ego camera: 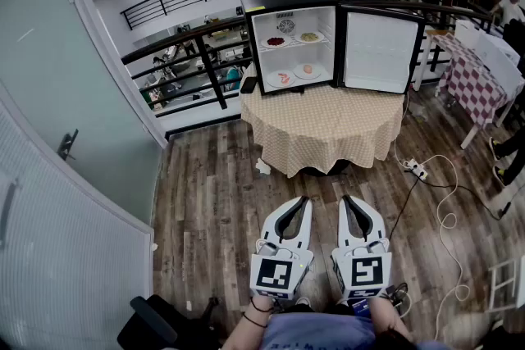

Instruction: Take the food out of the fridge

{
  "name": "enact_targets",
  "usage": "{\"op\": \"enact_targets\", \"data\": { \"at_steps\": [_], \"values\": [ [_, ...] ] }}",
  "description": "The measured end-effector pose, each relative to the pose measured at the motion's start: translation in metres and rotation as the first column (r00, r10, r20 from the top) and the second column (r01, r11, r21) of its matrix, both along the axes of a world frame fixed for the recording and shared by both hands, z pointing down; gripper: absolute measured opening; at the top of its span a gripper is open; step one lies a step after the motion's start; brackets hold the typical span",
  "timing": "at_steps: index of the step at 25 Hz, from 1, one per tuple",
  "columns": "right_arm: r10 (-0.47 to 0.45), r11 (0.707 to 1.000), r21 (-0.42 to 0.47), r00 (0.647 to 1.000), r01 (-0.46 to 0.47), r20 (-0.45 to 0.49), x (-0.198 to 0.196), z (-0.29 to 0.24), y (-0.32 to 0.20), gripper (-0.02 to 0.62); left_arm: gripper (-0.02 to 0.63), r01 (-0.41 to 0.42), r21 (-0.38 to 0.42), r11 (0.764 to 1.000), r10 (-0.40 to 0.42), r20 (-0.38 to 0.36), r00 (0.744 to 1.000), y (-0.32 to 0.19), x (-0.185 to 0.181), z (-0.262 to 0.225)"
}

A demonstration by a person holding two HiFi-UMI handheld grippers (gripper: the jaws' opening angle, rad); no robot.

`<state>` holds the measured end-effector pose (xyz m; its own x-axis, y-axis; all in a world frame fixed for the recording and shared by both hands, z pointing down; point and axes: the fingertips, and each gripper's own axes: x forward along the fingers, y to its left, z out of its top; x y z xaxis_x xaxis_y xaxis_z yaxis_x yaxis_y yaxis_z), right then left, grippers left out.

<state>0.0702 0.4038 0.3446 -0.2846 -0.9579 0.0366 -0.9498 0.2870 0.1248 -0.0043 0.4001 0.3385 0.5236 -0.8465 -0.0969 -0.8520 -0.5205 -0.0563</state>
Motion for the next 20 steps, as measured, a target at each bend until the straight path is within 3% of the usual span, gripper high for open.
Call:
{"op": "enact_targets", "data": {
  "at_steps": [20],
  "values": [
    [0.025,0.999,0.036,1.000,-0.024,-0.001,-0.012,0.011,-0.034,0.018,0.018,-0.034,-0.031,0.999,0.034,-0.011,0.999,-0.037,-0.014,0.018]
  ]
}}
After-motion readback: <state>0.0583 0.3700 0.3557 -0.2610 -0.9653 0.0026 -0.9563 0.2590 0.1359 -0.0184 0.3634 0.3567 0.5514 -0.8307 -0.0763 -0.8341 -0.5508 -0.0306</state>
